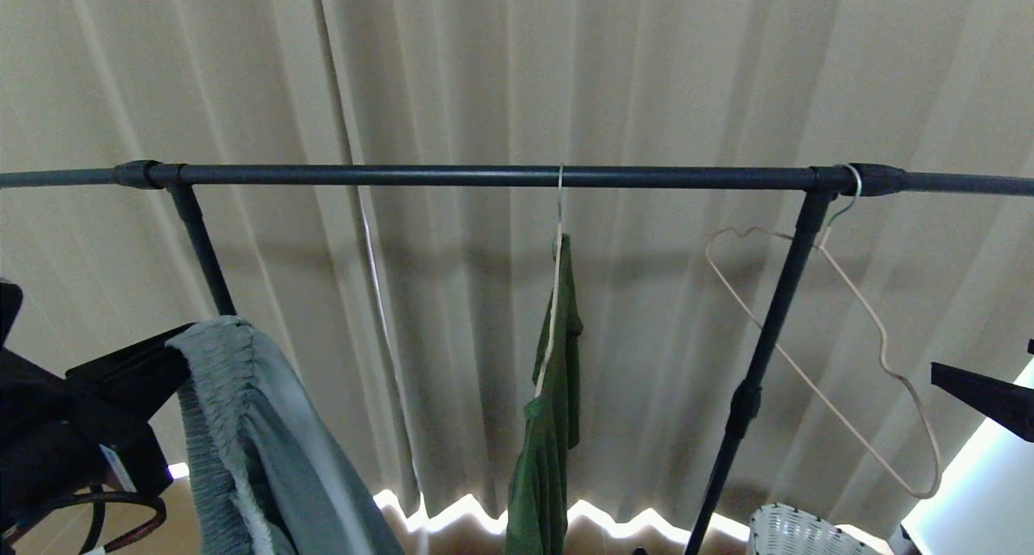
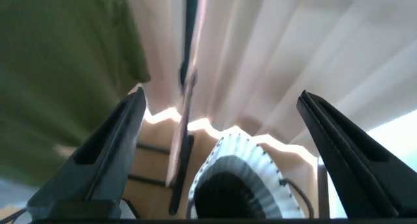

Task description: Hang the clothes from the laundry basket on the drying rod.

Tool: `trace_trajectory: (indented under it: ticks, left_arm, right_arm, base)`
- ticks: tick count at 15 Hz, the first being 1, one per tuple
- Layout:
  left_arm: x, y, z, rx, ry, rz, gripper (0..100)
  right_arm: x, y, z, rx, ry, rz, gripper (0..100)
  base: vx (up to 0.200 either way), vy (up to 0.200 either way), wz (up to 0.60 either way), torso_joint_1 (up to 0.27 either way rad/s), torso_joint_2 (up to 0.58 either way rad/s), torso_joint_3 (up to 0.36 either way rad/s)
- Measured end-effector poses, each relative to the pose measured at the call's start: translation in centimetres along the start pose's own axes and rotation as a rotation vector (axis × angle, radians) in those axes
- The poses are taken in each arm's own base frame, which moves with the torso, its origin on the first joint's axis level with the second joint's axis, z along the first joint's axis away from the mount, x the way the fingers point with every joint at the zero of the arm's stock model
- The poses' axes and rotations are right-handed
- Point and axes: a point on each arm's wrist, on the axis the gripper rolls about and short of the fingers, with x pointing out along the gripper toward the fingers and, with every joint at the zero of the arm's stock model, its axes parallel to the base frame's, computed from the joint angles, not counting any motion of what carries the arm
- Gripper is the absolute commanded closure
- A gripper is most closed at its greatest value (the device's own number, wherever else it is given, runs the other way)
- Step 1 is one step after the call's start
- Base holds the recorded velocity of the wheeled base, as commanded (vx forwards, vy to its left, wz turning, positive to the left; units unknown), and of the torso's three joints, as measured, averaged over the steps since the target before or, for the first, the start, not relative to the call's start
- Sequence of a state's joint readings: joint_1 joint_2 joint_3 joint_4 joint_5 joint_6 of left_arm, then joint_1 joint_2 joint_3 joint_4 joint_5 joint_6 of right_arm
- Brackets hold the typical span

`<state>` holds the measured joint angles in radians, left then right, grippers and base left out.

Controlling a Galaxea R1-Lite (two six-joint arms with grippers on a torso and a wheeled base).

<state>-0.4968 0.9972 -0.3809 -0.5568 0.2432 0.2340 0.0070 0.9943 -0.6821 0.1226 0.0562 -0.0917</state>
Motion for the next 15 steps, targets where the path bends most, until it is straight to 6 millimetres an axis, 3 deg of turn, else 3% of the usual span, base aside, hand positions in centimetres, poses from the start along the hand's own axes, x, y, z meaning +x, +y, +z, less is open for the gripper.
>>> trace_trajectory:
  ticks: [7,11,15]
  left_arm:
    - [0.2,-0.2,-0.6,0.017,0.029,-0.008,100]
    - [0.3,-0.3,-0.8,0.024,0.037,-0.011,100]
    - [0.3,-0.3,-1.0,0.026,0.044,-0.014,100]
  right_arm:
    - [2.3,0.6,0.1,-0.016,0.076,0.053,0]
    - [5.3,0.7,0.1,-0.005,0.173,0.050,0]
    - [7.4,1.3,1.3,0.071,0.202,0.066,0]
  base:
    - [0.000,0.000,0.00,0.000,0.00,0.000]
    - [0.000,0.000,0.00,0.000,0.00,0.000]
    - [0.000,0.000,0.00,0.000,0.00,0.000]
